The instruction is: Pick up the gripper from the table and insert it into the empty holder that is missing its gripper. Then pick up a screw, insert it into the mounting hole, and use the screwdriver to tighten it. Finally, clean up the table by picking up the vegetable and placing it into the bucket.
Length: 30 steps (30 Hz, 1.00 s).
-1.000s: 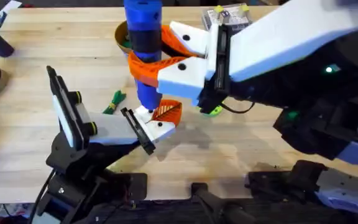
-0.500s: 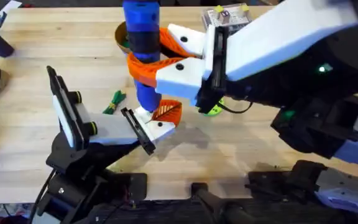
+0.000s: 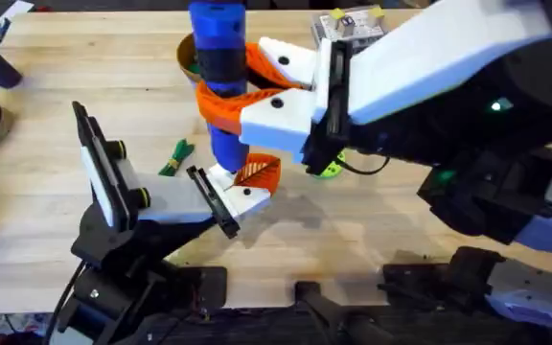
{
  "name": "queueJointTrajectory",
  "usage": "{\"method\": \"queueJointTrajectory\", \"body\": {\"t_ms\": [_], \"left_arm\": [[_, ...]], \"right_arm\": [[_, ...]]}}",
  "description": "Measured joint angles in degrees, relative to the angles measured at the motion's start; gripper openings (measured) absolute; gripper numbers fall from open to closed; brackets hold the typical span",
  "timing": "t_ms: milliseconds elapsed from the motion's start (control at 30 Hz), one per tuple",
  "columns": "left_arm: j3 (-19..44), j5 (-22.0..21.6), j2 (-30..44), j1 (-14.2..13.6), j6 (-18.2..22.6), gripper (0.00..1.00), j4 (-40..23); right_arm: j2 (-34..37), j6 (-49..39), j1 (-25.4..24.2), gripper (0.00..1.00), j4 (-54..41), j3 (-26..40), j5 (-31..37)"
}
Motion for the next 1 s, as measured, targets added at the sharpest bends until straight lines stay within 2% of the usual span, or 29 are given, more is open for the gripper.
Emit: {"method": "queueJointTrajectory", "body": {"t_ms": [1000], "left_arm": [[0.0, 0.2, 0.0, 0.0, 0.0, 0.013, 0.0]], "right_arm": [[0.6, 0.2, 0.0, 0.082, 0.3, 0.0, 0.0]]}}
